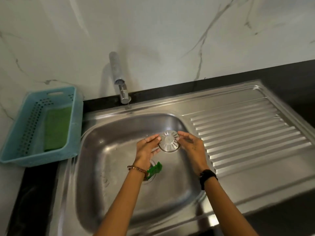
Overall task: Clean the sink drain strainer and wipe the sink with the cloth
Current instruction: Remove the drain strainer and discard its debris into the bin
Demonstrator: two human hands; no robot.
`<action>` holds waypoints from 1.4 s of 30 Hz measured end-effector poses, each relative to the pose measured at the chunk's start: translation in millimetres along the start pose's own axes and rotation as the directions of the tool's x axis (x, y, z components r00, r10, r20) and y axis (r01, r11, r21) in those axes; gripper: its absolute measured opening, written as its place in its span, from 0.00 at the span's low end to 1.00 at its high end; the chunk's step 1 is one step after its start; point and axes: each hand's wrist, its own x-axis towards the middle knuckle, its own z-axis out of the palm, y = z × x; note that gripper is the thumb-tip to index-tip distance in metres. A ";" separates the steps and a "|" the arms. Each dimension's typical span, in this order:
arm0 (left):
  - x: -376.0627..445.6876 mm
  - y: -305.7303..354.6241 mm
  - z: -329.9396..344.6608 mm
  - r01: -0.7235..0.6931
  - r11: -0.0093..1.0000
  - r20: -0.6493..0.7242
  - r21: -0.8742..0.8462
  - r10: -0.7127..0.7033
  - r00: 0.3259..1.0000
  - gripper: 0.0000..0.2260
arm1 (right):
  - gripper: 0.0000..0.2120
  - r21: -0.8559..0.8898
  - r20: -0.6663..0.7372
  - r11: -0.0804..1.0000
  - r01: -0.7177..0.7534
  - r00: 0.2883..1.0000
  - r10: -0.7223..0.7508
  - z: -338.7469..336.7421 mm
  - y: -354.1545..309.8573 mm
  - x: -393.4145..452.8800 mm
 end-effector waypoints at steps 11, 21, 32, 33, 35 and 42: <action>96.9 7.4 134.6 -0.217 0.922 -0.102 0.321 0.262 0.960 0.10 | 0.10 -0.215 -0.108 0.976 0.023 0.993 -0.048 -82.1 -12.4 133.3; 112.9 -3.1 154.8 -0.317 0.773 -0.127 0.549 0.453 0.883 0.10 | 0.12 -0.514 -0.041 0.854 0.082 0.992 -0.121 -85.1 -18.0 161.2; 36.0 -75.0 -55.1 0.118 0.724 -0.456 0.679 0.290 0.841 0.03 | 0.04 -0.494 0.274 0.859 0.131 0.962 0.011 27.1 27.3 35.4; 32.2 -80.6 -71.9 0.150 0.721 -0.476 0.676 0.273 0.836 0.03 | 0.05 -0.514 0.274 0.857 0.045 0.955 0.115 36.6 42.8 29.7; 27.9 -91.5 -97.4 0.205 0.694 -0.486 0.690 0.234 0.842 0.02 | 0.07 -0.567 0.228 0.817 -0.109 0.932 0.282 53.8 72.5 21.1; 35.9 -122.9 -123.5 0.186 0.410 -0.264 0.893 0.142 0.954 0.16 | 0.13 -0.896 0.329 0.395 0.203 0.901 0.284 82.1 136.6 7.5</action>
